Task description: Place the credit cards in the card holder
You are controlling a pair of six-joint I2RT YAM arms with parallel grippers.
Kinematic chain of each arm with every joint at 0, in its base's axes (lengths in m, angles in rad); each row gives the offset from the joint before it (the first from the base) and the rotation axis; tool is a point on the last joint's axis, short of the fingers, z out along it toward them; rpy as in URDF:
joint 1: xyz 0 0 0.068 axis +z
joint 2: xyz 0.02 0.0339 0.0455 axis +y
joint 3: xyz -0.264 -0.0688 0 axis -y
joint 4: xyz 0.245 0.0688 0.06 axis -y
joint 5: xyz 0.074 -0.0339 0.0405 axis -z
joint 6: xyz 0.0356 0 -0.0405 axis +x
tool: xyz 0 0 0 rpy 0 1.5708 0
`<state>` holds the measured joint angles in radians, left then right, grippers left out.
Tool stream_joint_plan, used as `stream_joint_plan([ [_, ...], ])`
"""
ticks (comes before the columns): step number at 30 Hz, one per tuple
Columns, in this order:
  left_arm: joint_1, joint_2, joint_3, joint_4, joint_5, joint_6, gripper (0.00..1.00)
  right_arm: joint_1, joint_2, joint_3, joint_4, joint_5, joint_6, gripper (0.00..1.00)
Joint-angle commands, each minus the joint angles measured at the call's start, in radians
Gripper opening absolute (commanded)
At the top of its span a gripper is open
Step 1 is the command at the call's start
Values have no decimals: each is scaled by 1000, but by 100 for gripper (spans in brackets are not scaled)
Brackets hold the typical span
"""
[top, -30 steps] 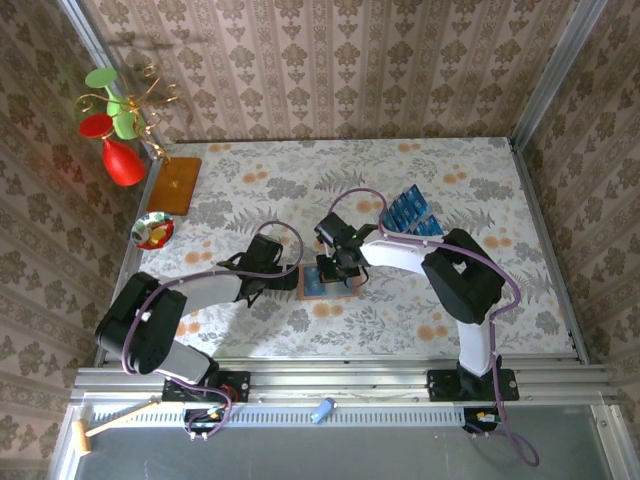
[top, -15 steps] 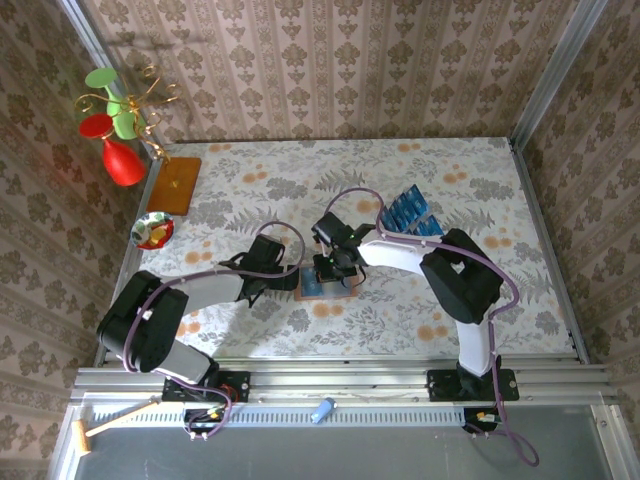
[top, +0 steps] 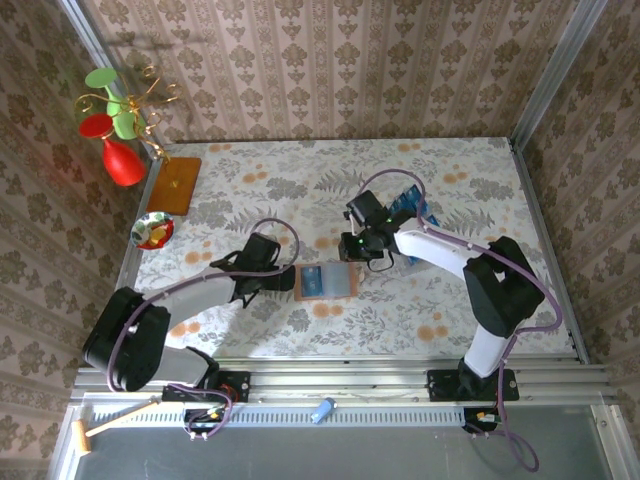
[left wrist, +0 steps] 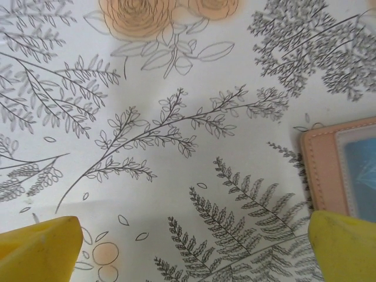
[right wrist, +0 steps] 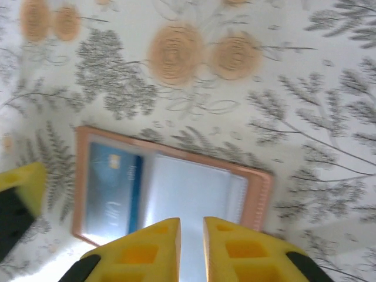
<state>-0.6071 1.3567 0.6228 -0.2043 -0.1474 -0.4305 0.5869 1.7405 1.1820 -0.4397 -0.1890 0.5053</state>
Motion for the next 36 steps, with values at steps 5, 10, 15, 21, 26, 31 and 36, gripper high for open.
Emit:
stream_joint_plan([
  [5,-74,-10,90,-71,-20,-54,100,-9,53,2,17,-67,-33,7],
  [10,-118,32,125,-68,-29,-66,100,-7,91,-8,47,-91,-25,5],
  [15,-150,67,149,-64,-29,-70,100,-6,117,-15,74,-106,-12,5],
  [21,-167,88,158,-57,-29,-71,100,0,141,-28,95,-110,4,4],
  [26,-174,96,164,-51,-29,-67,100,14,164,-37,116,-116,21,2],
  [31,-182,108,172,-46,-27,-65,100,37,185,-37,132,-124,37,2],
  [36,-196,123,175,-37,-27,-67,100,47,191,-33,141,-127,50,2],
])
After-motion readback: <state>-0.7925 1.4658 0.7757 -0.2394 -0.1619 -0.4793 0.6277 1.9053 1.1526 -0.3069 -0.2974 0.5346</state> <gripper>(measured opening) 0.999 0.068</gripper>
